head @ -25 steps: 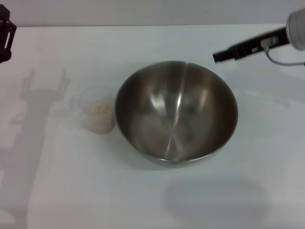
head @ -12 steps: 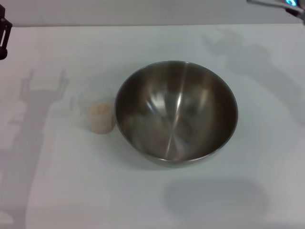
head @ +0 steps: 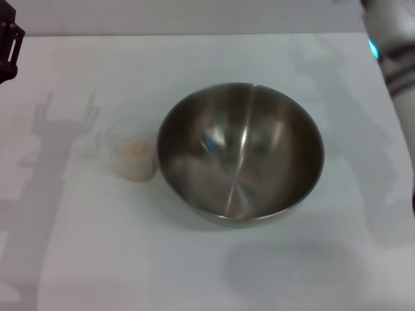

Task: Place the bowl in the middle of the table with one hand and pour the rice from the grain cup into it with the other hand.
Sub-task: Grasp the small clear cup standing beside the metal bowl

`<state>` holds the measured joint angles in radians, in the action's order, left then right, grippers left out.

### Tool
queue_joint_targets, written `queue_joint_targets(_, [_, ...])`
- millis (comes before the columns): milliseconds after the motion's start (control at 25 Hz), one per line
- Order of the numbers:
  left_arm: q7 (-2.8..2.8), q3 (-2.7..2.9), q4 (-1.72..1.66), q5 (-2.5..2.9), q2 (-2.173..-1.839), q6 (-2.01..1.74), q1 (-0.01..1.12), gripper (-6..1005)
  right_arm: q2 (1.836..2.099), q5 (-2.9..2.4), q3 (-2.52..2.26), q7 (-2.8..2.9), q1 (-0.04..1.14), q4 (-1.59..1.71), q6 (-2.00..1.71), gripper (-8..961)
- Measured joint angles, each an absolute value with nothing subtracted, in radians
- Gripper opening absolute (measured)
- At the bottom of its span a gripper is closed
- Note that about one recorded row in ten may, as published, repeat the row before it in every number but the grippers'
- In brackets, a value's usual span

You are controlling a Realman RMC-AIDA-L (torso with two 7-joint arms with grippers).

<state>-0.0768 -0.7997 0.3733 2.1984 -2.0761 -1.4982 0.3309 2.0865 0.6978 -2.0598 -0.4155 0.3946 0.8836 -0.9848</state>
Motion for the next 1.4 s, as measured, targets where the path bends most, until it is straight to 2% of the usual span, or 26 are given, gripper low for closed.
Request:
queue_joint_targets(120, [-0.077, -0.799, 0.371, 2.198, -2.076, -1.498, 0.331, 830, 2.087, 0.691, -2.094, -0.059, 0.37, 0.656, -1.317, 477])
queue_joint_targets(280, [-0.077, -0.793, 0.368, 2.198, -2.077, -1.497, 0.327, 830, 2.082, 0.69, -2.068, 0.205, 0.35, 0.478, -1.485, 476])
queue_joint_targets(320, [-0.077, -0.784, 0.366, 2.198, -2.077, -1.497, 0.324, 830, 2.076, 0.69, -2.029, 0.375, 0.35, 0.329, -1.558, 476])
queue_joint_targets(440, [-0.076, -0.773, 0.364, 2.198, -2.077, -1.494, 0.32, 830, 2.069, 0.69, -1.996, 0.477, 0.359, 0.218, -1.597, 476])
queue_joint_targets(520, [-0.07, -0.754, 0.362, 2.192, -2.079, -1.476, 0.305, 830, 2.049, 0.688, -1.968, 0.575, 0.371, 0.088, -1.622, 476])
queue_joint_targets(800, [-0.064, -0.734, 0.362, 2.192, -2.079, -1.423, 0.268, 829, 2.021, 0.695, -1.947, 0.588, 0.377, -0.002, -1.609, 475])
queue_joint_targets(1400, [0.124, -0.531, 0.384, 2.19, -2.078, -1.403, 0.136, 830, 2.003, 0.69, -1.923, 0.51, 0.42, -0.011, -1.459, 474])
